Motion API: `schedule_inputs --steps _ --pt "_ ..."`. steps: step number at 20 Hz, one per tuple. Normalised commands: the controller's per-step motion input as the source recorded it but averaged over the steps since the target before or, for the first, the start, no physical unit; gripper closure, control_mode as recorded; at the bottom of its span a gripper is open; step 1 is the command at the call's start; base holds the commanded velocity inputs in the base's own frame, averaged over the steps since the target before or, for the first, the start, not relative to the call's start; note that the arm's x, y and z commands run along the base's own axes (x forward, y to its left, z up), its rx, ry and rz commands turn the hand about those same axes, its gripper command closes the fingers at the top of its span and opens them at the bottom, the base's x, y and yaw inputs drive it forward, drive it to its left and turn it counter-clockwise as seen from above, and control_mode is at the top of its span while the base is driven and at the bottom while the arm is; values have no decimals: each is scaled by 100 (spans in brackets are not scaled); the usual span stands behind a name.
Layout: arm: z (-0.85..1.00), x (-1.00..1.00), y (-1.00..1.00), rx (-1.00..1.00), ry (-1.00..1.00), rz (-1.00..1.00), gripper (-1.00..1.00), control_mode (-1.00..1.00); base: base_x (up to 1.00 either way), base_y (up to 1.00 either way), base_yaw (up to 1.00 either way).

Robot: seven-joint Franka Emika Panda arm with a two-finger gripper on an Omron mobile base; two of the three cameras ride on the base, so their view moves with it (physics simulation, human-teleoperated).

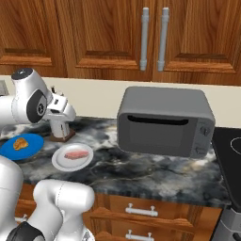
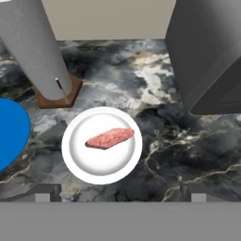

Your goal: Open the toaster oven door. Place the bread on the top rack in the toaster oven and place the steak on the bottom rack.

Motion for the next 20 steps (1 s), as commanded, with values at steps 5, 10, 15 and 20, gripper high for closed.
schedule_inputs --steps 5,10,15,20 --pt "0 0 0 0 0 0 -100 100 0 0 0" --pt "0 0 0 0 0 0 -100 100 0 0 0" --pt "0 0 0 0 0 0 -100 -100 0 0 0" --pt "0 0 0 0 0 0 -100 -100 0 0 0"
